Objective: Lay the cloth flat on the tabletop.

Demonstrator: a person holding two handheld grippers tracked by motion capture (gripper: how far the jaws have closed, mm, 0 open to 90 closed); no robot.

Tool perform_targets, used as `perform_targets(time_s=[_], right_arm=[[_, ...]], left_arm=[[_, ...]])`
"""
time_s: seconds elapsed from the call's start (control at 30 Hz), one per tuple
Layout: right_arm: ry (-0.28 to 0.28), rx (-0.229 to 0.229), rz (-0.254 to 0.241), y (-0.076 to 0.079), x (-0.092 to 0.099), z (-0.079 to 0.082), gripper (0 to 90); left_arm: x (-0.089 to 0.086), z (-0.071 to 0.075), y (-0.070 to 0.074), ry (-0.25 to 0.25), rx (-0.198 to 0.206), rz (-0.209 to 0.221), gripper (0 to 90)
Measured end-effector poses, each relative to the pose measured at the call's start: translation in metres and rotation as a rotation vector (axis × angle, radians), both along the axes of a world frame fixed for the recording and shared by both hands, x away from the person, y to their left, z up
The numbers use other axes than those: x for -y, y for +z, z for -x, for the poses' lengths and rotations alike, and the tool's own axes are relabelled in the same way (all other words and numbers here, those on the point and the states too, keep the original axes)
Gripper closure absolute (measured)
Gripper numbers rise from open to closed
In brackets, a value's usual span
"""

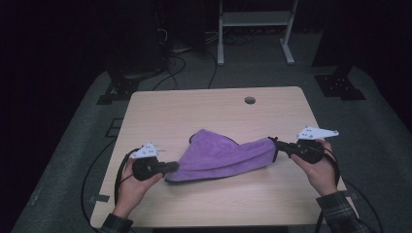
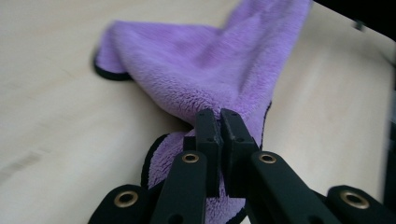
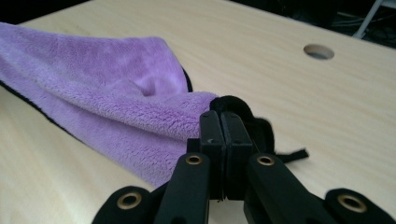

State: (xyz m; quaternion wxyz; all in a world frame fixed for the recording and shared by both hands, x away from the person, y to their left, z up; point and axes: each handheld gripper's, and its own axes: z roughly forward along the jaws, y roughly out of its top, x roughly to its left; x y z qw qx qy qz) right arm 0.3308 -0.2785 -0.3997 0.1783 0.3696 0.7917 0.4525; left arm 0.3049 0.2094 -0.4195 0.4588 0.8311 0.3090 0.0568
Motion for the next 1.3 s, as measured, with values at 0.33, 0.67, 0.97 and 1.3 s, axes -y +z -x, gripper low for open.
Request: perform_targets(time_s=[0.33,0.67,0.97,1.3], right_arm=[[0.011,-0.1,0.047,-0.025,0.018,0.029,85.4],[-0.015,-0.05,0.016,-0.016,0.018,0.008,59.3],[-0.056,-0.069,0.037,-0.028,0.003,-0.049,56.6],[-0.065,-0.183,0.075,-0.061,-0.009,-0.091,52.6]], left_arm=[[0.014,0.019,-0.018,-0.08,-0.066,-0.054,72.3],[0.011,-0.028,-0.009,0.059,0.025,-0.109,51.7],[0.027,-0.098,-0.025,0.159,0.013,-0.155,48.8],[0.051,-0.121,-0.051,0.154,0.001,-0.217,54.4]])
